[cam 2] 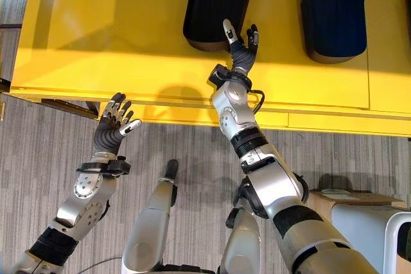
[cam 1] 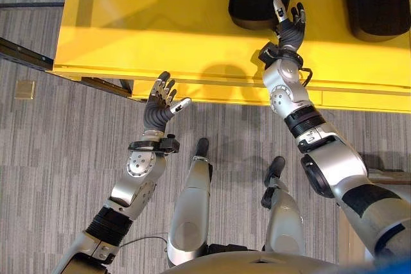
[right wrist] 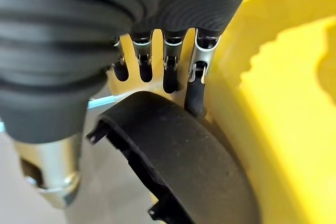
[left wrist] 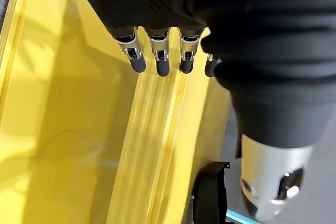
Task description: Move parts from the plastic box to the shelf.
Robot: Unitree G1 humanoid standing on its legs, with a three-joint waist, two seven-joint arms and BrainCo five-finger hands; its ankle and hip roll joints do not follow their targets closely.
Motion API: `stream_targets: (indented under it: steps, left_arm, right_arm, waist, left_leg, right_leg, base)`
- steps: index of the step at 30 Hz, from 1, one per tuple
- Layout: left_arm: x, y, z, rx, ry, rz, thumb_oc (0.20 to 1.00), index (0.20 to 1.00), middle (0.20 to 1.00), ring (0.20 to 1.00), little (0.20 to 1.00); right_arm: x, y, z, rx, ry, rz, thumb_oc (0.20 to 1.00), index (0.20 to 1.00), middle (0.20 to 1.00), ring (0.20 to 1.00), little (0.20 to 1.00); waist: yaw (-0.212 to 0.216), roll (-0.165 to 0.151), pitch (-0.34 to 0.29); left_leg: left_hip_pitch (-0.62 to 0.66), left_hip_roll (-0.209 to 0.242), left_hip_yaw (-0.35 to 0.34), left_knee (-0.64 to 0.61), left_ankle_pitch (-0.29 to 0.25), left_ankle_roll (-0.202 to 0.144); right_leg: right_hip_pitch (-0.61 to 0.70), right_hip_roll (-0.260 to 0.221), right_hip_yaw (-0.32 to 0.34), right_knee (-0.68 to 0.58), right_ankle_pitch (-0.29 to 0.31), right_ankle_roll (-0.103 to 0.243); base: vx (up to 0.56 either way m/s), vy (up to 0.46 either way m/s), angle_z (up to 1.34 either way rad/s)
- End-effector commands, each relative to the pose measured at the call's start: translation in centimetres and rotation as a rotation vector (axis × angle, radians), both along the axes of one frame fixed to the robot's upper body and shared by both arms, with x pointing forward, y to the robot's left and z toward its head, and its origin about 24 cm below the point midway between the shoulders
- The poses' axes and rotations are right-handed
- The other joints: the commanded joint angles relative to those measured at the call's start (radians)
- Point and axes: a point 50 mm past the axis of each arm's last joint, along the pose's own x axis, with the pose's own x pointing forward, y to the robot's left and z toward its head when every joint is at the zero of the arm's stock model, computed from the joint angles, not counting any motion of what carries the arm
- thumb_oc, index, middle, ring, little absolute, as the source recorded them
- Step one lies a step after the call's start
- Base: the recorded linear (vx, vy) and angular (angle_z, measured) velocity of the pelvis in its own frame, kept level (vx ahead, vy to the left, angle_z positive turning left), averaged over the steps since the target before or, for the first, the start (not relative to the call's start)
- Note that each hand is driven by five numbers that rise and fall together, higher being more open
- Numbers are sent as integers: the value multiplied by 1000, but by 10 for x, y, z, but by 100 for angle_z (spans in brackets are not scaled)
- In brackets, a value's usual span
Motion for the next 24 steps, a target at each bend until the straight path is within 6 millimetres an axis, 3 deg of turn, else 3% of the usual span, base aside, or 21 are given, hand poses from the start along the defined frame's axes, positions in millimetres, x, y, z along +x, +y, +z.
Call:
stream_targets:
  steps: [1, 14, 15, 24]
  left_arm:
    - [-6, 2, 28, -5, -162, 7, 1000, 1000, 1000, 1000, 1000]
    - [-7, 5, 29, -1, -167, 33, 1000, 1000, 1000, 1000, 1000]
    - [-7, 6, 29, 9, -170, 54, 1000, 1000, 1000, 1000, 1000]
    - [-9, 8, 26, 29, -155, 95, 1000, 1000, 1000, 1000, 1000]
  right_arm:
    - [-6, -18, 12, -12, -81, -54, 1000, 1000, 1000, 1000, 1000]
    - [-22, -23, 21, -42, -182, -101, 1000, 1000, 1000, 1000, 1000]
    - [-35, -23, 18, -37, -226, -103, 1000, 1000, 1000, 1000, 1000]
    - [-76, -24, 7, -46, -343, -90, 1000, 1000, 1000, 1000, 1000]
  waist:
    - [16, 8, 27]
    - [0, 1, 28]
    - [-10, -3, 27]
    - [-41, -16, 20]
  left_leg:
    - [8, 59, 52, -97, 57, 3]
    - [8, 64, 55, -88, 53, 3]
    - [9, 67, 57, -86, 51, 3]
    - [13, 76, 63, -84, 50, 3]
  right_leg:
    - [98, -30, 3, 122, -86, 31]
    - [97, -28, 10, 130, -90, 30]
    - [96, -27, 12, 134, -91, 30]
    - [92, -24, 16, 139, -98, 30]
  base:
    - [0, 0, 0]
    - [0, -1, 0]
    - [0, -8, -5]
    - [1, -11, -5]
